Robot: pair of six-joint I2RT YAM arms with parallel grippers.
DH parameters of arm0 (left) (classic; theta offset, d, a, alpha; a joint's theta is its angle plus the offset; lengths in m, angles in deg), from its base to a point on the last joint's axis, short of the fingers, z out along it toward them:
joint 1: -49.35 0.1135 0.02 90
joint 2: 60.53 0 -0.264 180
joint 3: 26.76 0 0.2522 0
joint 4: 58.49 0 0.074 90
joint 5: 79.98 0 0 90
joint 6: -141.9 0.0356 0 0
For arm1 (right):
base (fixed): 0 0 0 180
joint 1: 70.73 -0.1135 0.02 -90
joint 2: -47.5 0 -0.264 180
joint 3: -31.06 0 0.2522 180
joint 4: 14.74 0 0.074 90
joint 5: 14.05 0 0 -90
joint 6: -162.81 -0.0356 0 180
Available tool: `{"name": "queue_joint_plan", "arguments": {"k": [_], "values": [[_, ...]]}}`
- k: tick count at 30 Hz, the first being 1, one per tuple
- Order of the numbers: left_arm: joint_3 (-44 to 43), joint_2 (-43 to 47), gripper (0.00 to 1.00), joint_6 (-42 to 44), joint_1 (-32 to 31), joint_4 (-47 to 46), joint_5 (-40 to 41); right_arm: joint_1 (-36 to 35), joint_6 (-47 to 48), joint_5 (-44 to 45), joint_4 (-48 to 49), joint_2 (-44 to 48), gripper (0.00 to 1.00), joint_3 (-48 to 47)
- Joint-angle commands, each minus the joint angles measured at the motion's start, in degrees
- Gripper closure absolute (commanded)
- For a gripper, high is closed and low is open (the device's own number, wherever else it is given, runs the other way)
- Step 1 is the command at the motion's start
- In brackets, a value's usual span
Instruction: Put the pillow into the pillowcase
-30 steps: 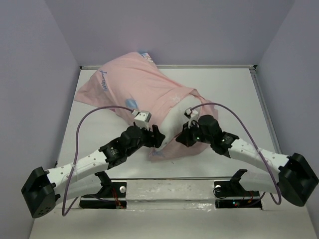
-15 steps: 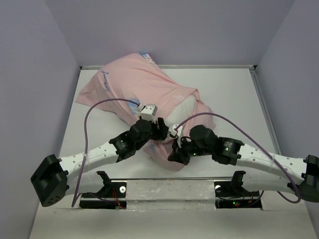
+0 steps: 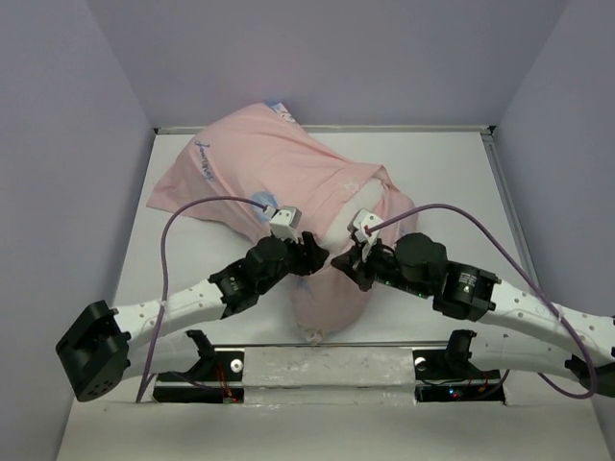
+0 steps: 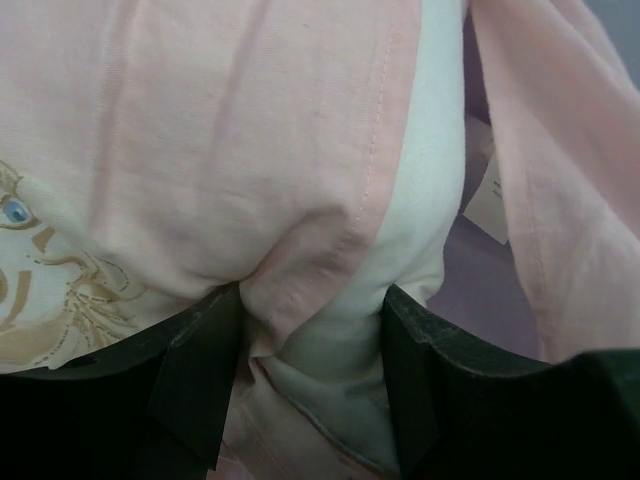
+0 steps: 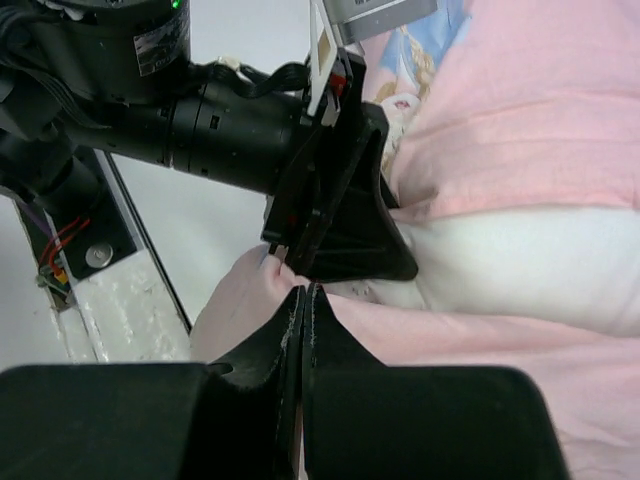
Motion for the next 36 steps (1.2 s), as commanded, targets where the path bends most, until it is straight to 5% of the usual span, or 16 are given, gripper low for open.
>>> {"name": "queue_joint_plan", "arguments": {"k": [1, 6, 10, 13, 16, 17, 20, 28, 30, 32, 36], "values": [[1.5, 5.2, 0.34, -0.8, -1.9, 2.5, -2.6, -1.1, 7.0, 2.7, 14.9, -2.6, 1.0, -3.4], [-4.3, 18.3, 0.3, -1.5, -2.9, 5.5, 0.7, 0.5, 8.5, 8.3, 24.0, -13.5, 1.0, -2.4], [-9.5, 26.0, 0.27, 0.0, -3.0, 10.8, 3.1, 8.7, 0.7, -0.1, 37.6, -12.3, 1.0, 5.9], [-11.1, 27.8, 0.27, 0.2, -2.9, 12.6, 2.7, 12.2, -1.1, -3.6, 37.6, -13.2, 1.0, 6.6], [-11.8, 29.0, 0.25, 0.4, -2.9, 15.1, 4.3, 12.2, -2.3, -5.7, 28.1, -14.4, 0.72, 2.2], [-11.5, 29.7, 0.25, 0.4, -2.9, 15.3, 5.3, 12.2, -3.7, -6.4, 25.2, -13.1, 0.53, 2.3], [-11.5, 29.5, 0.25, 2.0, -2.8, 16.2, 7.8, 12.8, -6.9, -2.1, 20.9, -7.9, 0.32, 4.8], [-18.3, 11.2, 0.25, 10.8, -2.9, 18.2, 12.0, 14.6, -9.5, 7.4, 4.3, -0.6, 0.43, -0.1], [-19.6, 8.3, 0.25, 12.7, -3.0, 17.7, 12.2, 16.8, -11.1, 11.0, 2.3, -1.3, 0.63, -0.5], [-20.5, 4.7, 0.25, 13.7, -2.9, 16.5, 11.8, 20.4, -12.7, 10.8, 0.7, -3.0, 0.68, -0.5], [-21.0, 3.1, 0.28, 15.1, -3.3, 14.8, 4.5, 27.7, -14.7, 15.3, -1.8, -4.7, 0.32, -0.9]]}}
